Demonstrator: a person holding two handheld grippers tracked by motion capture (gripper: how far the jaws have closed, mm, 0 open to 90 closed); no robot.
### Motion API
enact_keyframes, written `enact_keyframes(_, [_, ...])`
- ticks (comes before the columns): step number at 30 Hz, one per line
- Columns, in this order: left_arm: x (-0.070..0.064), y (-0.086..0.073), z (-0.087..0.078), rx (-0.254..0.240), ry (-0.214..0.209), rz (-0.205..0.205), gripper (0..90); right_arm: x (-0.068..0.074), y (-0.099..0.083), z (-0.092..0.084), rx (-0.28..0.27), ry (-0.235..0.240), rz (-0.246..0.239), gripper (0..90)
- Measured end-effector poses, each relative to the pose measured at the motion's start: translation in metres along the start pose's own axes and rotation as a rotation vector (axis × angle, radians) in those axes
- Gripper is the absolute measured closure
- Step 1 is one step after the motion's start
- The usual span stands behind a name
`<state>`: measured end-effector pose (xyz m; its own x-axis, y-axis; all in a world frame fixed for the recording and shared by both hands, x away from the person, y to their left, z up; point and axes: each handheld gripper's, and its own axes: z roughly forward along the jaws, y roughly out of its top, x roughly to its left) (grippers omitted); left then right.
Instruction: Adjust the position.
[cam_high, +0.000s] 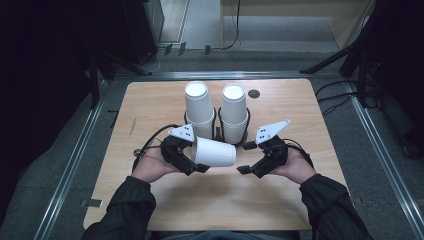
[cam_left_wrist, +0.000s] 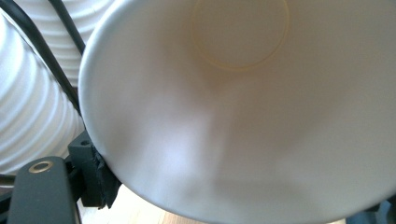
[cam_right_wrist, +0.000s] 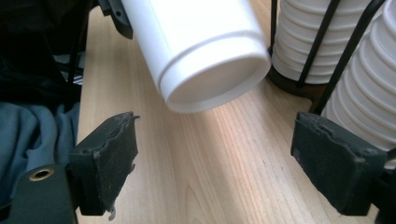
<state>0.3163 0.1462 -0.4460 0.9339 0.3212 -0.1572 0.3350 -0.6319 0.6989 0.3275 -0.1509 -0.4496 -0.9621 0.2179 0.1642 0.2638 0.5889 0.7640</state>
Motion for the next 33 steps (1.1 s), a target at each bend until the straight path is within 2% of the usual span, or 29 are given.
enact_keyframes(2, [0.000,0.001,0.005,0.037,0.004,0.004,13.0,0.000,-0.001,0.001,0.004,0.002,-0.005,15.2])
enact_keyframes(13, [0.006,0.012,0.035,0.170,0.002,0.009,13.0,0.004,-0.010,0.009,0.059,-0.030,-0.034,15.7])
enact_keyframes(16, [0.007,0.017,0.042,0.192,-0.014,0.005,13.0,0.004,-0.012,0.011,0.078,-0.034,-0.037,15.9])
enact_keyframes(18, [0.005,0.020,0.046,0.210,-0.007,0.019,13.0,0.005,-0.013,0.012,0.090,-0.039,-0.041,15.9])
enact_keyframes(22, [0.000,0.026,0.054,0.222,-0.028,0.029,13.0,0.004,-0.015,0.016,0.110,-0.050,-0.056,15.9])
enact_keyframes(25, [-0.003,0.029,0.057,0.237,-0.014,0.043,13.0,0.005,-0.016,0.021,0.129,-0.049,-0.071,16.0])
enact_keyframes(27, [-0.004,0.031,0.057,0.237,-0.032,0.035,13.1,0.005,-0.015,0.024,0.141,-0.043,-0.083,16.0])
enact_keyframes(28, [-0.006,0.032,0.058,0.237,-0.032,0.026,13.1,0.006,-0.015,0.027,0.147,-0.041,-0.093,16.1])
enact_keyframes(33, [-0.010,0.037,0.056,0.261,-0.026,0.035,13.0,0.010,-0.012,0.037,0.179,-0.054,-0.139,17.0])
